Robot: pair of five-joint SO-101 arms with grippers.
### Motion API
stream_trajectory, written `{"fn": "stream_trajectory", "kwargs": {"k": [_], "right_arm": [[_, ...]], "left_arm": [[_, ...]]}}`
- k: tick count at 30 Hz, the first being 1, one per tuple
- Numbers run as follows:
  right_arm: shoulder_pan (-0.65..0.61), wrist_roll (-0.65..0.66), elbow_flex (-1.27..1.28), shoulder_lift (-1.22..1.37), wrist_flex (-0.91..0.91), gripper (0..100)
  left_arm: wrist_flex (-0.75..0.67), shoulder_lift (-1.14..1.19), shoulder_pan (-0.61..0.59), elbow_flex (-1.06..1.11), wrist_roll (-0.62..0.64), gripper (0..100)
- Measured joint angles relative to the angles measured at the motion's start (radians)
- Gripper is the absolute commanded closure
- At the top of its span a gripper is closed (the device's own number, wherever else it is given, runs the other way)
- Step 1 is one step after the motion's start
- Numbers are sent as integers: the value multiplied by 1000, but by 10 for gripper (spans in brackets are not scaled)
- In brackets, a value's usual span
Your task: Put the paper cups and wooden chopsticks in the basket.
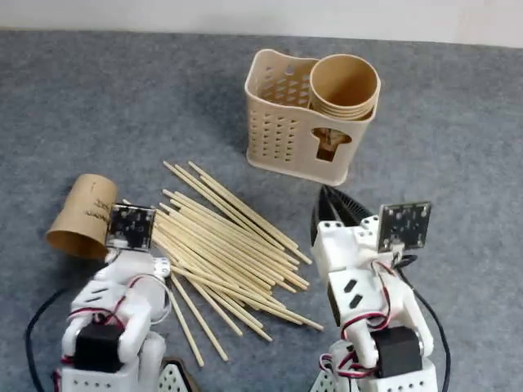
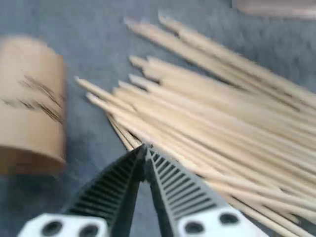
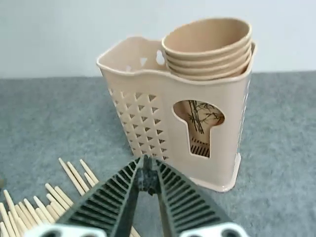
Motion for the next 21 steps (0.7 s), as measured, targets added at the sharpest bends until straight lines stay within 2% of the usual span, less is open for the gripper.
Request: {"fn": "stream_trajectory", "kwargs": {"k": [3,7,16,21], "right_arm": [[0,0,28,-68,0,992],[0,0,35,-112,0,992],[0,0,35,-115,-2,992],[0,0,35,-115,-2,992]], "left_arm": [[0,0,-43,-54,-127,993],[-3,0,-161,-132,-296,993],[-15,0,-374,-213,-571,992],[-15,74,-480,-256,-678,899]]}}
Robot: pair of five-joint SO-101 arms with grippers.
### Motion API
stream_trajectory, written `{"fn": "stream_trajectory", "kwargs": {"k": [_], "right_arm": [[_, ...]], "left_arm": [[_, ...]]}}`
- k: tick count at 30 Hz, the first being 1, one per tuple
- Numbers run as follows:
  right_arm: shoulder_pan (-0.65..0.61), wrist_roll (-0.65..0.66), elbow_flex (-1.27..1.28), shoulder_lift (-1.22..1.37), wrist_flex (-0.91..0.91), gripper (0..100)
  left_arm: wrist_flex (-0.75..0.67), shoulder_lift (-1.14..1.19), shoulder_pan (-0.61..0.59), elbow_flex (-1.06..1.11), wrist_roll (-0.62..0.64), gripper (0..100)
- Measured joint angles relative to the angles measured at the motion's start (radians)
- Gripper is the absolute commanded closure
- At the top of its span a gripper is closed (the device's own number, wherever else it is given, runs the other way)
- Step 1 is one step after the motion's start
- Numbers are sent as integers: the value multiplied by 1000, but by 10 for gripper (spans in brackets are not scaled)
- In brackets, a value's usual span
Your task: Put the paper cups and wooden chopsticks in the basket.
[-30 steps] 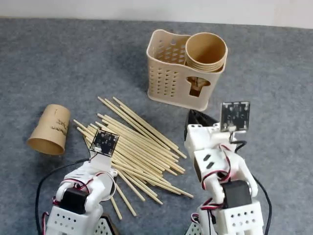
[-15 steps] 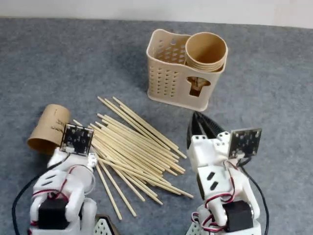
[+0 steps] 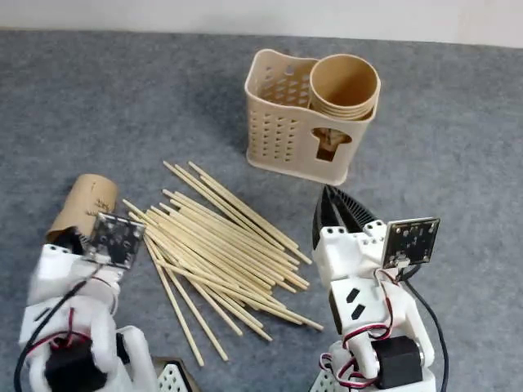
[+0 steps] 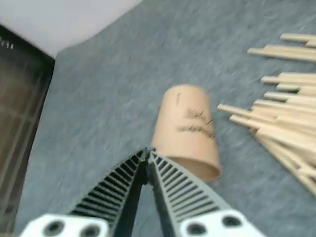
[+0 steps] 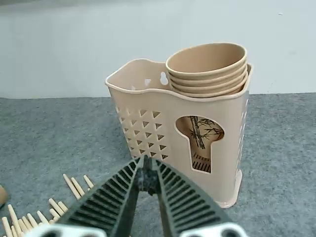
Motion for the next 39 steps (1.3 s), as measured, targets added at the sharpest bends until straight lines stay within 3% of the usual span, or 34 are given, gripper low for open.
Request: {"fn": "stream_trajectory", "kwargs": {"k": [6,11,19,30,39], "right_arm": [[0,0,0,0,0,992],[0,0,0,0,0,992],[0,0,0,0,0,992],[0,35,115,2,-117,992],[0,48,118,-8,-127,992]], "left_arm": [[3,261,-104,-181,-26,841],[15,443,-141,-269,-157,775],[6,624,-163,-273,-324,768],[-282,996,-163,-275,-430,769],[-400,1066,-155,-272,-482,769]]}}
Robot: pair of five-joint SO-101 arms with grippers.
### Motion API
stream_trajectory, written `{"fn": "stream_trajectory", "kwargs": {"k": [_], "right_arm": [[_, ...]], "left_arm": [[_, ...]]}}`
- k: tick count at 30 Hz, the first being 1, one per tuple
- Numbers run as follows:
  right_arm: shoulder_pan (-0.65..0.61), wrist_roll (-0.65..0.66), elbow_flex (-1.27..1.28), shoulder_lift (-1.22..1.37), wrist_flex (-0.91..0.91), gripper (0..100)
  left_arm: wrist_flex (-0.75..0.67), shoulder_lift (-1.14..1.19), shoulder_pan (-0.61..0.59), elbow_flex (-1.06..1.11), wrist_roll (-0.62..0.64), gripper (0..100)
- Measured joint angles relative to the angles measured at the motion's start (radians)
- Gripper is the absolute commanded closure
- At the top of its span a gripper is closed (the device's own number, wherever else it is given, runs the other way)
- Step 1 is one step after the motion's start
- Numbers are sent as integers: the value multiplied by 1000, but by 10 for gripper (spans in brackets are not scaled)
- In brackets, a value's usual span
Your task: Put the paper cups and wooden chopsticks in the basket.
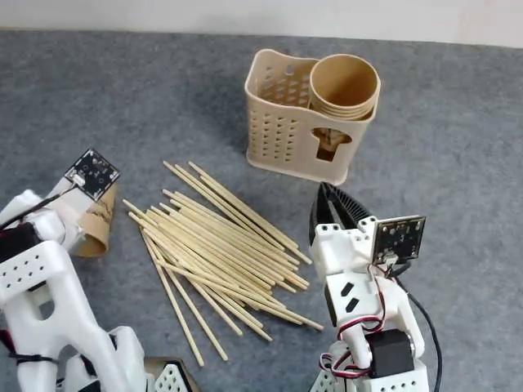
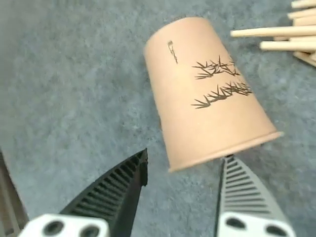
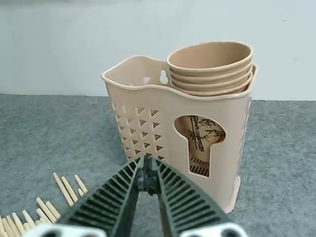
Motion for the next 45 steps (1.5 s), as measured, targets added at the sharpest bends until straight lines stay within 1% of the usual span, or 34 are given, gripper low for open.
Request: {"fn": "stream_trajectory", "kwargs": {"k": [6,8,12,18,20,22,28,32,38,40,45], "right_arm": [[0,0,0,0,0,992],[0,0,0,0,0,992],[0,2,0,0,0,992],[0,5,0,0,0,992],[0,8,0,0,0,992],[0,8,0,0,0,992],[0,8,0,0,0,992],[0,8,0,0,0,992],[3,8,0,0,0,992],[28,8,0,0,0,992],[86,8,0,0,0,992]], "left_arm": [[-153,0,69,143,-3,771],[-193,0,86,176,-3,806],[-216,0,107,184,20,879],[-216,-20,114,184,137,970],[-183,-66,114,183,181,995],[-115,-121,120,163,224,995],[164,-316,126,14,341,995],[316,-385,141,-103,414,995],[431,-396,244,-250,555,995],[462,-396,284,-305,612,995],[517,-397,440,-420,717,995]]}}
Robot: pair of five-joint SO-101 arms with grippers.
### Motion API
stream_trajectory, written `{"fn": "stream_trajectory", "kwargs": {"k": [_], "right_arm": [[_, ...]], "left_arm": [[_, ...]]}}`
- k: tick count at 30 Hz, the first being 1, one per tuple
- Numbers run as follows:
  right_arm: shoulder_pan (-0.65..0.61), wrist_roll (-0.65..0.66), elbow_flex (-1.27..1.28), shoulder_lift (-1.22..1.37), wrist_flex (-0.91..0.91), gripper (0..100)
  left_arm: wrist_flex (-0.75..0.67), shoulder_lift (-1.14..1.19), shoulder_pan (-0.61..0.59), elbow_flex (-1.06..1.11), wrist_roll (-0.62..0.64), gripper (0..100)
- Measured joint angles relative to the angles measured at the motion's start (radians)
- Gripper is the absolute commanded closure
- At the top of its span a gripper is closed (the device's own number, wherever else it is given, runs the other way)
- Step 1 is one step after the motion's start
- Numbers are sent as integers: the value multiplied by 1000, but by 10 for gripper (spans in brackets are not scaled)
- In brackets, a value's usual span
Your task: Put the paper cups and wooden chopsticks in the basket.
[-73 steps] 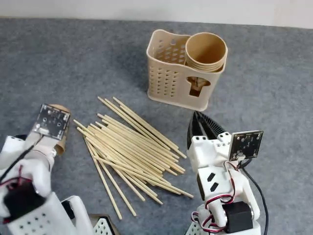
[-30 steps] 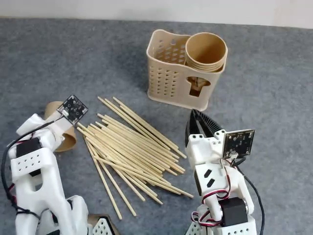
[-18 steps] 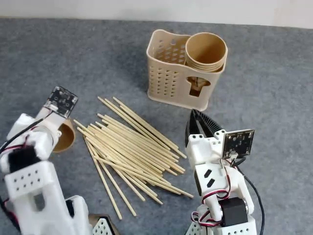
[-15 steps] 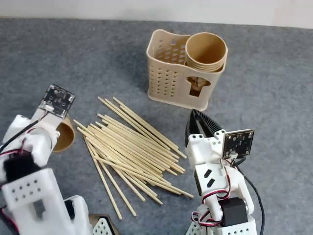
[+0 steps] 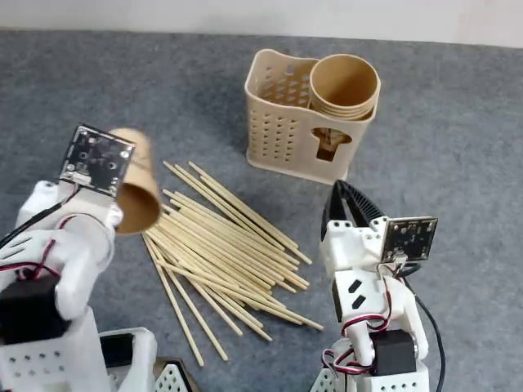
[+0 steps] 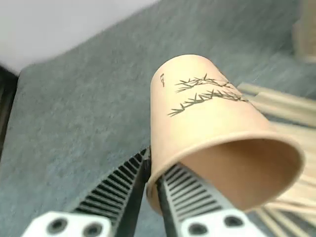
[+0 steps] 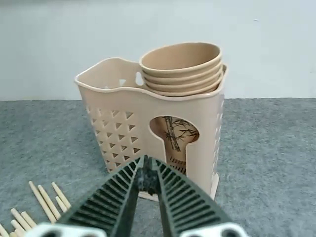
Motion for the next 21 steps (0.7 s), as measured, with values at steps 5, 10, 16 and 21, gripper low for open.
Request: {"fn": "stream_trajectory", "kwargs": {"k": [5,10,16,21], "right_arm": [[6,0,0,0,0,992],[8,0,0,0,0,992],[8,0,0,0,0,992],[8,0,0,0,0,992]], "left_arm": [[12,11,143,-124,106,995],[46,206,298,-295,195,995],[46,453,420,-526,308,995],[32,605,535,-703,397,995]]}}
